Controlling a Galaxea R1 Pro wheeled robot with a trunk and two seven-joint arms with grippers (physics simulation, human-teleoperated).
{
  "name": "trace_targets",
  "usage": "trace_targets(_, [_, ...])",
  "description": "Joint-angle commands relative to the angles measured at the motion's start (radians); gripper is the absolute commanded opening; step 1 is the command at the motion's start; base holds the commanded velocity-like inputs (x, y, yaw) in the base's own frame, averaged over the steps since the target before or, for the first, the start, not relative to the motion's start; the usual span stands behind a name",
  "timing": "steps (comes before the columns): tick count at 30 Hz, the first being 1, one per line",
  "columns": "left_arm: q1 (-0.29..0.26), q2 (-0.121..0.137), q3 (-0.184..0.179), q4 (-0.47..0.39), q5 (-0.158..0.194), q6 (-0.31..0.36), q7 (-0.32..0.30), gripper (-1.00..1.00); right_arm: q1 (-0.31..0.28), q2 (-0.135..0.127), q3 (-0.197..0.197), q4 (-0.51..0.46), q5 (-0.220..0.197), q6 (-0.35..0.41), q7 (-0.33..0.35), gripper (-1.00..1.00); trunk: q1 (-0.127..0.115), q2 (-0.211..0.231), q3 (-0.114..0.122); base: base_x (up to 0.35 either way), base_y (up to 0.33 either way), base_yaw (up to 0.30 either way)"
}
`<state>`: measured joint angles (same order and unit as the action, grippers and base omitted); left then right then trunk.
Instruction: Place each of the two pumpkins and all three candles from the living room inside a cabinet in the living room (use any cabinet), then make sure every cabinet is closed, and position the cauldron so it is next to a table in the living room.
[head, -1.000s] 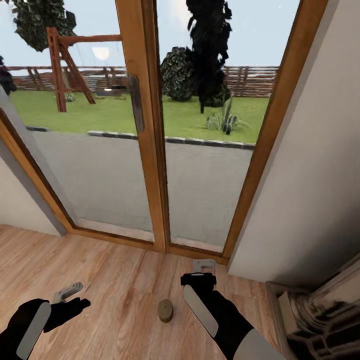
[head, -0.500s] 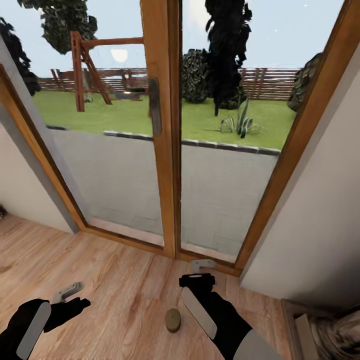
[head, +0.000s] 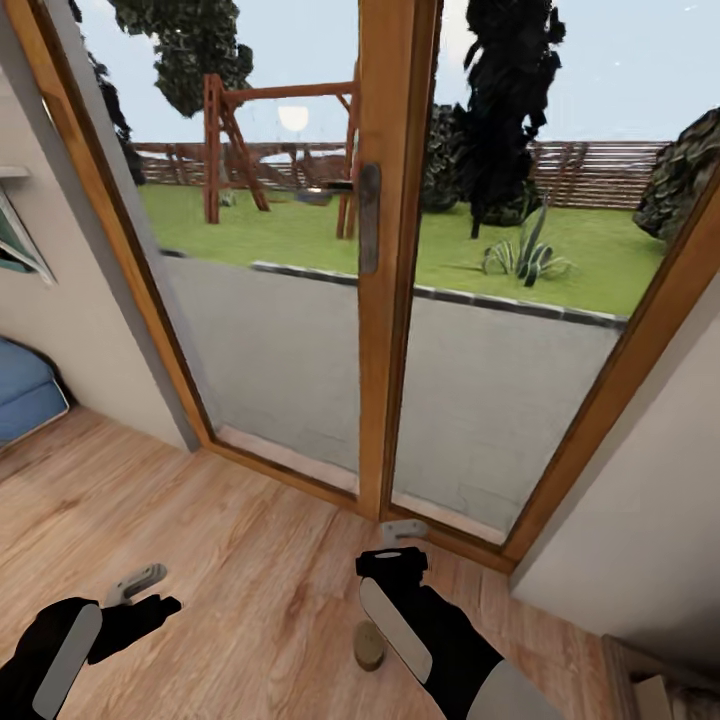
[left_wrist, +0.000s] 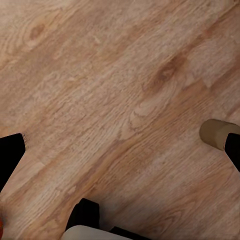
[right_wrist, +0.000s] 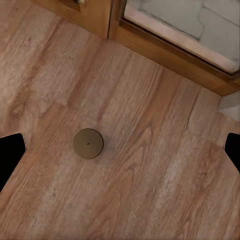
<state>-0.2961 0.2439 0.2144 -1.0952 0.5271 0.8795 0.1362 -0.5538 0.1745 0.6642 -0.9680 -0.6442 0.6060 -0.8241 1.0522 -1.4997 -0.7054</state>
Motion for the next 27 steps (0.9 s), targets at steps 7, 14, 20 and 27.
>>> trace_targets(7, [0.0,0.0,0.0,0.0,0.001,-0.001,-0.003,1.0,0.0,0.0,0.0,-0.001,0.0,0.0,0.0,1.0,0.004,-0.007,0.002,0.0,0.0,0.246])
trace_targets(14, [0.0,0.0,0.0,0.0,-0.001,-0.001,-0.001,1.0,0.0,0.0,0.003,0.001,0.0,-0.001,0.001,1.0,0.031,-0.056,-0.019,0.0,0.0,0.032])
trace_targets(20, [0.0,0.0,0.0,0.0,-0.001,-0.001,-0.001,1.0,-0.001,0.0,0.001,-0.001,-0.003,0.005,0.002,1.0,0.054,-0.098,-0.038,0.0,0.0,0.002])
trace_targets(27, [0.0,0.0,0.0,0.0,0.0,-0.001,-0.004,1.0,-0.003,0.0,0.001,0.002,-0.003,0.003,0.003,1.0,0.081,-0.147,-0.06,0.0,0.0,0.0])
